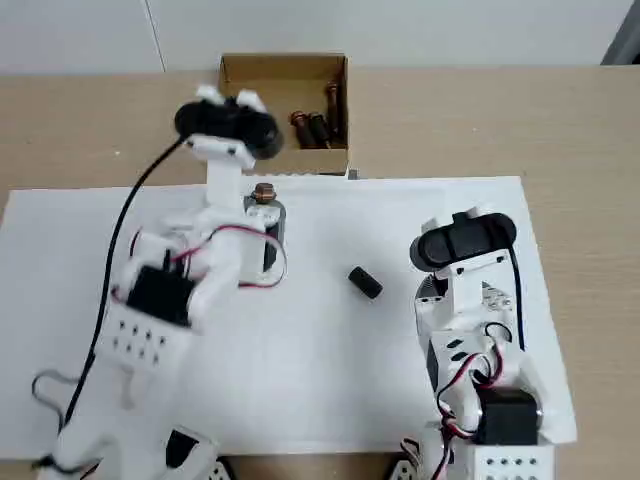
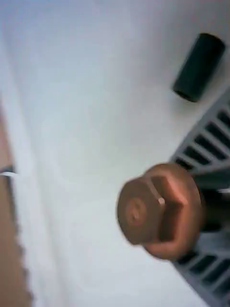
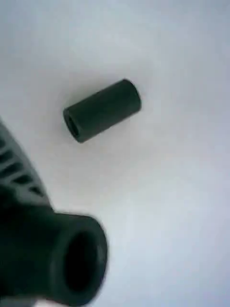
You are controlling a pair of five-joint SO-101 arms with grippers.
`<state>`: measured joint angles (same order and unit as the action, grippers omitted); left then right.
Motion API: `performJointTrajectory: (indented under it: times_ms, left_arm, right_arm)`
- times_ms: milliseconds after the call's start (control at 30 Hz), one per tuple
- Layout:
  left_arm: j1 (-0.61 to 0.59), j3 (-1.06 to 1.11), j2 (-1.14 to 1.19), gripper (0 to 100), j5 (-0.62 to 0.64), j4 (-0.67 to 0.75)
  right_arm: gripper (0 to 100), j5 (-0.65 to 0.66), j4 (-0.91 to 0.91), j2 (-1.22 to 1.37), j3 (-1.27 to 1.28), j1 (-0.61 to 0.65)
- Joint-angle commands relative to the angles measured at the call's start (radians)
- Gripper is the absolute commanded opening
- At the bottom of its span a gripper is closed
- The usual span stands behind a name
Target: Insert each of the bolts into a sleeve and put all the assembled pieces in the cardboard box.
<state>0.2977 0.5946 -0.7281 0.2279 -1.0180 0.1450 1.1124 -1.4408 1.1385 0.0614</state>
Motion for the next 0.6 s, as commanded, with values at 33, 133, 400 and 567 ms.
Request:
performJointTrajectory:
  times_ms: [33, 133, 400, 567]
  left_arm:
    - [0.002, 0.179, -0.212, 0, -0.005, 0.224]
    - [0.005, 0.277, -0.290, 0, -0.005, 0.295]
    - [0.006, 0.438, -0.414, 0, 0.149, 0.410]
    - [0.006, 0.533, -0.509, 0, 0.262, 0.485]
  right_arm:
    - [0.3, -0.014, -0.143, -0.058, 0.095, 0.025]
    - [0.2, -0.014, -0.197, -0.116, 0.172, 0.097]
    - [0.2, -0.012, -0.325, -0.328, 0.404, 0.303]
    - [0.2, -0.012, -0.344, -0.374, 0.445, 0.380]
